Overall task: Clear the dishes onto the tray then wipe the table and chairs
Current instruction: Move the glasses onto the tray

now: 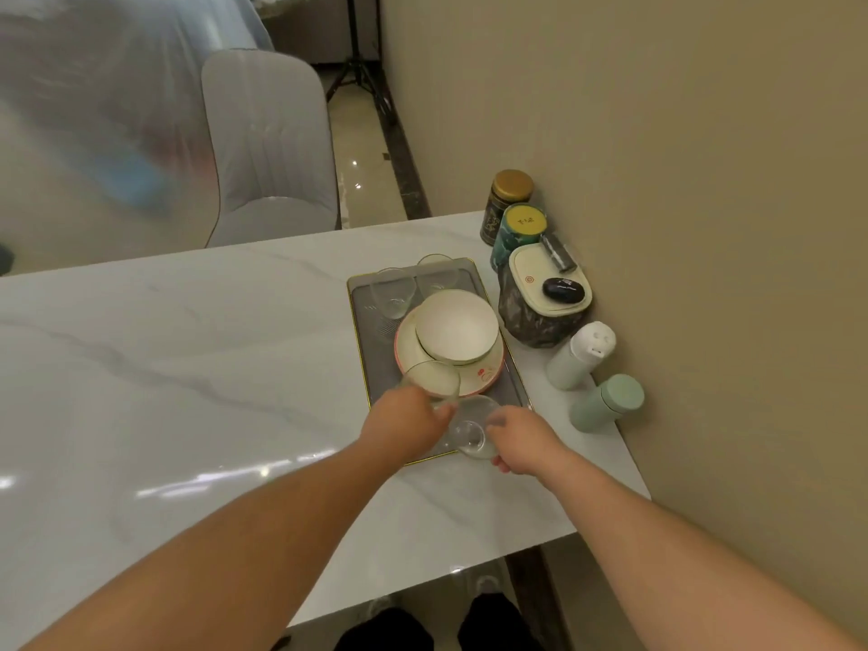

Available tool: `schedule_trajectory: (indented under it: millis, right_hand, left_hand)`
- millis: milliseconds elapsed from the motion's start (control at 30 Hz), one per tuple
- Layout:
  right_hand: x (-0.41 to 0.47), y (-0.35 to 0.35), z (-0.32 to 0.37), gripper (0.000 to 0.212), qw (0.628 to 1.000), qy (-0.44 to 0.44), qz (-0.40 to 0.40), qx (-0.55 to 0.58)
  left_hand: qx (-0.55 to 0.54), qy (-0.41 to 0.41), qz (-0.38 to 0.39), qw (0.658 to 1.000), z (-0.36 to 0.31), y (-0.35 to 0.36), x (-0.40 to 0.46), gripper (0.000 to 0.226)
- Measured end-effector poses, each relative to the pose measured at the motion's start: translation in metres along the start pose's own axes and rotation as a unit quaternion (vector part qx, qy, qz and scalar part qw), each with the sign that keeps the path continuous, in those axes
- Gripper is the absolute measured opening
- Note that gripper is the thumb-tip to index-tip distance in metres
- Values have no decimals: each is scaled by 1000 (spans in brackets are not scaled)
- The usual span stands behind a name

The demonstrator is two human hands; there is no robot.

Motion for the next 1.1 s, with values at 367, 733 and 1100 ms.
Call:
schedule_trajectory:
  millis: [367, 733, 1100]
  right_hand:
    - [54, -32, -47, 21, 985, 75, -23, 150]
    - [57, -24, -60, 24, 983, 93, 14, 155]
    - [40, -62, 30, 31, 991, -123, -42, 34]
  left_hand:
    - [63, -70, 56, 994, 10, 40, -4, 31]
    - [59, -62, 134, 987, -2, 71, -1, 39]
    - [77, -98, 55, 991, -18, 15, -26, 37]
Point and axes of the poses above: each hand's wrist, its own x-axis towards the middle knuckle, its own y-axis out of the palm, z = x × y, the point moved 6 cm from there along x, towards the middle knuckle, and after that the axes turned 10 degrees about x, right-handed, at the moved point
